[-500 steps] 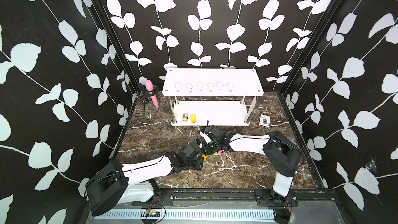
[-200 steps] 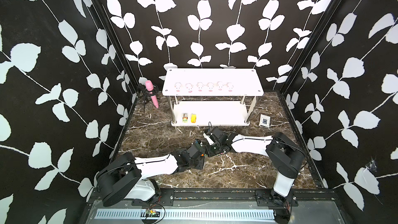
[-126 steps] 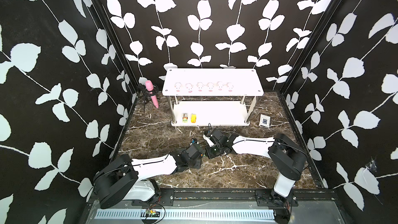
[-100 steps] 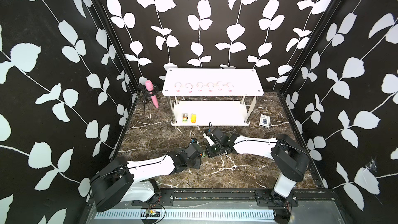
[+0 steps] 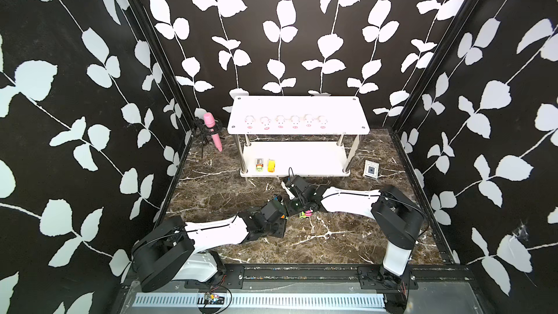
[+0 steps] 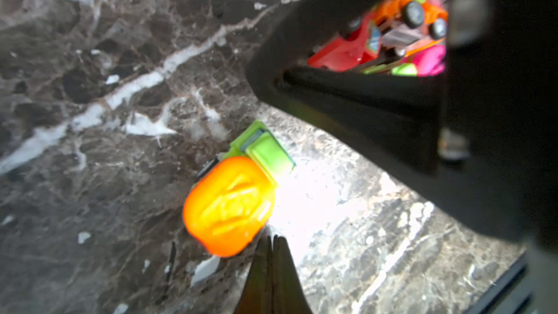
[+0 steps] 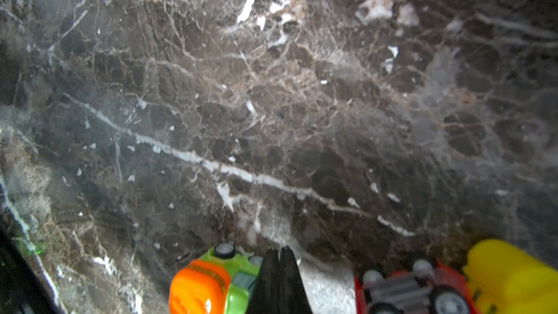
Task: Organize plastic toys on shelves
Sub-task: Adjust the plastic toy at the center of the board.
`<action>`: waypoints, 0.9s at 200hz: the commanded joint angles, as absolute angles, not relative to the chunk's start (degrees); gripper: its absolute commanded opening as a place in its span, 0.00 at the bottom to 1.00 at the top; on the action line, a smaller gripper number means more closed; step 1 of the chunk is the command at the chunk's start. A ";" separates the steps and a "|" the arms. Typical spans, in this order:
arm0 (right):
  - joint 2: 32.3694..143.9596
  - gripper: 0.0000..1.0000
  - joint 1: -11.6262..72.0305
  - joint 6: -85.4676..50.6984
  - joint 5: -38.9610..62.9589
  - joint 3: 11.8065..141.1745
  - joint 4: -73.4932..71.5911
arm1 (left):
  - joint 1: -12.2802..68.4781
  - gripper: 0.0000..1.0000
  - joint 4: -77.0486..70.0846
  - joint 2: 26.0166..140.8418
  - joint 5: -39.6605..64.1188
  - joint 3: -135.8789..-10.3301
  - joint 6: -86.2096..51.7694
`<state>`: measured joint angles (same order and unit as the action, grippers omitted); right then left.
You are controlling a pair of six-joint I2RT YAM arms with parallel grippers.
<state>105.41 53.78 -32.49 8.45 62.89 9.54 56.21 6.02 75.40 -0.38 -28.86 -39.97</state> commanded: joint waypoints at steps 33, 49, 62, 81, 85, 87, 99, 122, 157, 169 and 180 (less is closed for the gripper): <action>109.41 0.01 54.04 -31.11 10.96 66.19 7.87 | 56.16 0.00 6.39 76.84 -3.19 -29.80 -39.95; 109.67 0.02 54.05 -31.03 11.75 65.77 7.95 | 56.18 0.00 6.94 76.99 -4.21 -29.71 -40.26; 109.15 0.02 54.05 -31.01 11.78 65.20 8.43 | 56.16 0.00 7.69 76.94 -5.36 -29.65 -40.61; 107.84 0.03 54.05 -31.03 11.99 63.62 9.02 | 56.07 0.00 8.61 76.86 -6.97 -29.50 -40.86; 107.57 0.03 54.05 -31.10 11.96 63.20 9.14 | 56.00 0.00 8.61 76.82 -7.11 -29.45 -40.87; 107.40 0.03 54.03 -31.13 12.02 63.00 9.16 | 55.92 0.00 8.61 76.84 -7.14 -29.42 -40.80; 106.51 0.04 54.12 -31.32 12.23 61.82 9.09 | 55.53 0.00 7.83 76.99 -6.67 -29.30 -40.21; 104.93 0.04 54.17 -31.55 12.35 59.52 8.89 | 54.62 0.00 8.15 77.26 -6.42 -29.66 -39.63; 103.56 0.05 54.82 -31.77 13.40 57.81 8.61 | 53.29 0.00 7.74 77.27 -6.20 -29.46 -39.11; 103.12 0.06 55.11 -31.87 13.40 57.51 8.61 | 52.71 0.00 7.73 77.42 -6.00 -29.49 -38.85; 102.81 0.07 55.37 -31.85 13.36 57.31 8.79 | 52.15 0.00 7.48 77.51 -5.74 -29.37 -38.52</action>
<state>104.99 54.33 -31.73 12.84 58.94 8.45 53.45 6.00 76.84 -5.08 -29.04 -39.86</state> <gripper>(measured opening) 0.064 0.047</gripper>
